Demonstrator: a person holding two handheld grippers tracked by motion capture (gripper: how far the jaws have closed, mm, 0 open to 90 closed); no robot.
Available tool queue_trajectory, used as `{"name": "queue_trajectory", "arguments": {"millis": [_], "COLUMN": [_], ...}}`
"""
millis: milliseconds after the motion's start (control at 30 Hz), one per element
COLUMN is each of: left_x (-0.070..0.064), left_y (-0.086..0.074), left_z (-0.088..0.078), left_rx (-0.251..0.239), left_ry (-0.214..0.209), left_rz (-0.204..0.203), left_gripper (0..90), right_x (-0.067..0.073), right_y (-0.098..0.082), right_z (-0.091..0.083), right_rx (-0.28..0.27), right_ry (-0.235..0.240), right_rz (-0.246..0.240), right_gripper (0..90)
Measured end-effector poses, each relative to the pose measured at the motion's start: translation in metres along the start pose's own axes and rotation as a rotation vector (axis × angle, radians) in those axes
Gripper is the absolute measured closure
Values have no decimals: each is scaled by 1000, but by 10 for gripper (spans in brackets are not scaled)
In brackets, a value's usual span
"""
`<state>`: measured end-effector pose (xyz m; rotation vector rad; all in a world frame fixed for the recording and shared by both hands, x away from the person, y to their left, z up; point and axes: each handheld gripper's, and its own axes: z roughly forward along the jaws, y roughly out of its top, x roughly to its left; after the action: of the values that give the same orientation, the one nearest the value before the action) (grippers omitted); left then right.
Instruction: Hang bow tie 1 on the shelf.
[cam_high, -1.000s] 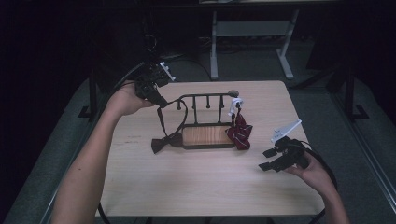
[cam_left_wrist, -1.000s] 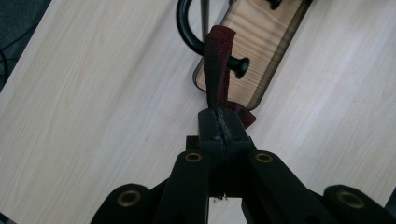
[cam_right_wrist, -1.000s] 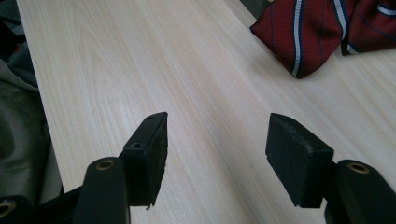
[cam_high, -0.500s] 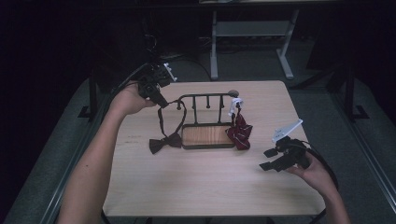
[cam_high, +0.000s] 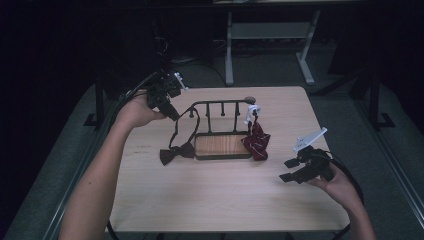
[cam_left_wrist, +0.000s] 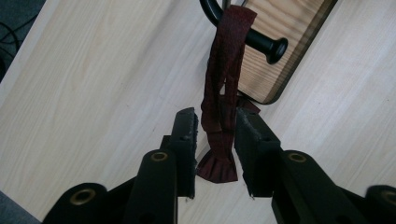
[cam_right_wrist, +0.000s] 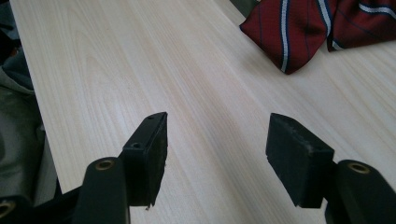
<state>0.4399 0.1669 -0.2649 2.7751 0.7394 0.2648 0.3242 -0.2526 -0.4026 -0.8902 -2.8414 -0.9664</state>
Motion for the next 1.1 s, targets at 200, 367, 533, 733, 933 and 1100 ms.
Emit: {"name": "queue_trajectory", "arguments": {"millis": [200,367,533,733,933,1100], "left_x": [-1,-2,-3,-6,-11,-14], "left_y": [-5,-11,-17,-22,-31,-39], "left_z": [0,0,-1,-7,-9,-7], "left_rx": [-12,-27,-23,-29,-30,-36], "left_ry": [2,0,3,9,8,-12], "left_rz": [0,-10,-5,-5,6,-6], "left_gripper": [634,607,583,568,562,560], "right_x": [-2,-3,-4,-4,-5,-6], "right_y": [-3,-4,-3,-3,-4,-5], "right_z": [-1,-1,-1,-1,-1,0], "right_rx": [-4,-5,-9,-9,-10,-5], "right_ry": [-6,-9,-6,-9,-12,-10], "right_rz": [9,18,20,25,30,30], "right_gripper": [382,377,374,374,370,366]}}
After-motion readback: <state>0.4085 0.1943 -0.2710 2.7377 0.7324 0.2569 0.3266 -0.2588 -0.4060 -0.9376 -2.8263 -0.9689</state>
